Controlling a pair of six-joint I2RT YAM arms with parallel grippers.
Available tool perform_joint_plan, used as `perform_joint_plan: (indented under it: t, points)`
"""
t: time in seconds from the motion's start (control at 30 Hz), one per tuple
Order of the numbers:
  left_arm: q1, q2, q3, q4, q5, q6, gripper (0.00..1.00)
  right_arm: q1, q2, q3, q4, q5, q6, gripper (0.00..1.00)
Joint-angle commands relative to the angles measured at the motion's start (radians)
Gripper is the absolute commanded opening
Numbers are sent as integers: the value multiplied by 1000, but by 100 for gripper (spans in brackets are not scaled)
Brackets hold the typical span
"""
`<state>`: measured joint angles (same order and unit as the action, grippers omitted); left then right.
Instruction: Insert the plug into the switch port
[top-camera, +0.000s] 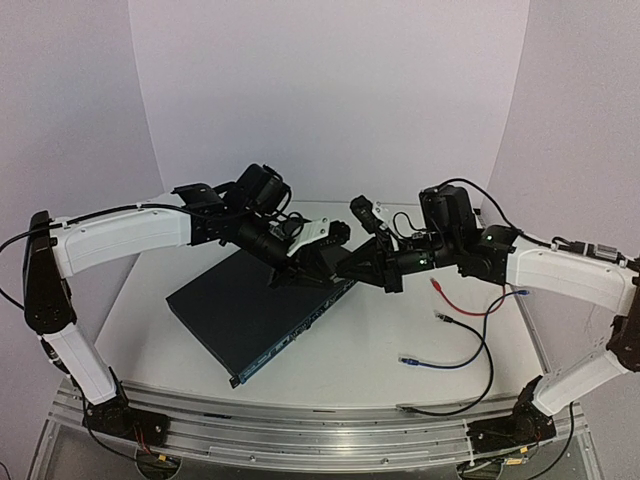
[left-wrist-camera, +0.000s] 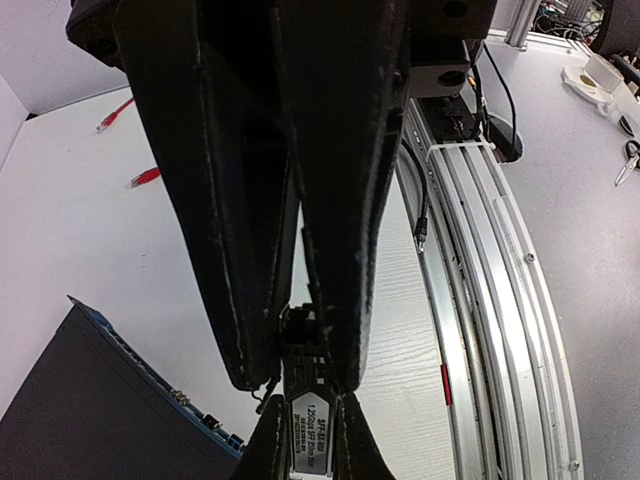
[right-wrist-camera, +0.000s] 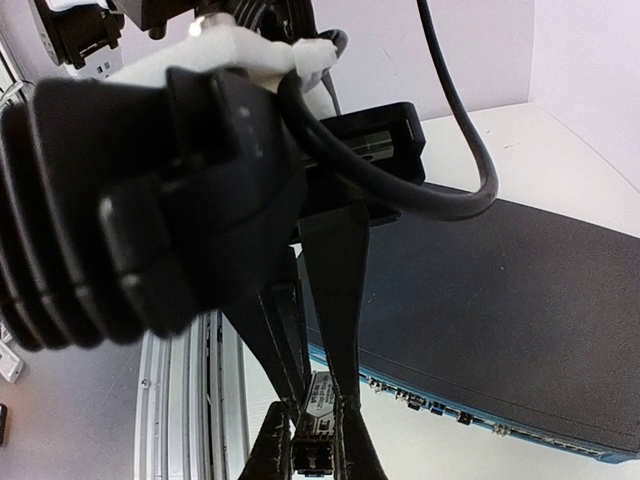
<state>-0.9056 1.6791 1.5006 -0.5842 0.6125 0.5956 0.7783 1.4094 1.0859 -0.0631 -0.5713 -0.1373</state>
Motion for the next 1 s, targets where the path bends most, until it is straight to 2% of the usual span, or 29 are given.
perform_joint_plan:
  t: [0.0, 0.23, 0.33, 0.5, 0.63, 0.77, 0.83, 0.87, 0.93, 0.97]
  points:
    - [13, -79, 51, 1, 62, 55, 0, -11, -32, -56, -123, 55, 29, 0]
    - [13, -78, 64, -14, 65, 58, 0, -11, -48, -93, -123, 60, 58, 0]
    - [13, -53, 101, -71, 51, 78, 0, -11, -50, -78, -144, 58, 79, 1]
    - [11, 29, 204, -191, 19, 96, 0, -11, -35, -40, -163, 47, 113, 15]
    - [11, 88, 266, -240, 37, 93, 0, -11, -13, -10, -170, 31, 118, 0]
    - [11, 103, 275, -223, 51, 74, 1, -9, -7, 8, -169, 40, 107, 0]
    - [11, 99, 269, -208, 49, 69, 7, -7, -11, 15, -168, 51, 106, 0]
    - [11, 97, 264, -201, 48, 66, 16, -7, -14, 17, -168, 57, 106, 0]
    - [11, 89, 256, -190, 51, 63, 37, -6, -24, 17, -166, 63, 102, 0]
    - [11, 82, 246, -185, 52, 62, 54, -5, -29, 17, -165, 65, 99, 0]
